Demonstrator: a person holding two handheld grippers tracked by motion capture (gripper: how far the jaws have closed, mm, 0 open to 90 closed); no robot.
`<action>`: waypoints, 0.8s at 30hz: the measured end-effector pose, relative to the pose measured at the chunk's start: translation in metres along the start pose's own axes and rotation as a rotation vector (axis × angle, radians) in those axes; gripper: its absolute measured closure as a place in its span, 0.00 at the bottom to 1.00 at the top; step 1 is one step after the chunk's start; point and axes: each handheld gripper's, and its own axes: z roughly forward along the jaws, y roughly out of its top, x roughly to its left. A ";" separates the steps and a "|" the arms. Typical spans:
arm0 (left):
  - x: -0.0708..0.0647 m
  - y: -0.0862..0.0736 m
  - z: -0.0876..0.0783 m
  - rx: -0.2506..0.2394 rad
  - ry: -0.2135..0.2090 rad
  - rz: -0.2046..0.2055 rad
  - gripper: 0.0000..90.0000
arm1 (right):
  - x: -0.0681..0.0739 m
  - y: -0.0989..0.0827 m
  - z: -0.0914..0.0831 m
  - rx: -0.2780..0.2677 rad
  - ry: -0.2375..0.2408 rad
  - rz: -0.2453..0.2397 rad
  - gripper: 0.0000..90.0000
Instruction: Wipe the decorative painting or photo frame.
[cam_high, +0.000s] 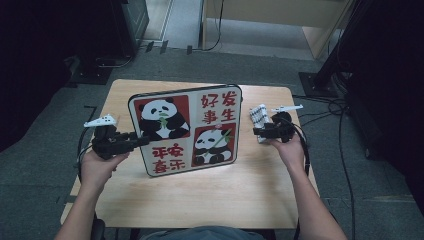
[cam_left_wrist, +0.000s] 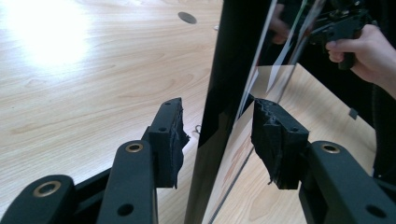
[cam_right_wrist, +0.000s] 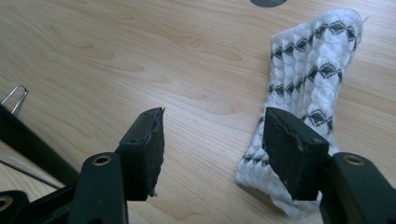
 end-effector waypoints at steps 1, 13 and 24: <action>0.001 0.000 0.000 0.000 0.000 0.000 0.60 | 0.000 0.000 0.000 -0.001 -0.001 0.002 0.45; 0.006 0.001 0.004 -0.003 -0.013 -0.010 0.57 | -0.003 -0.001 0.004 0.012 0.007 0.002 0.46; 0.006 -0.002 -0.004 -0.010 0.013 0.015 0.53 | -0.007 -0.001 0.007 0.003 0.004 -0.015 0.47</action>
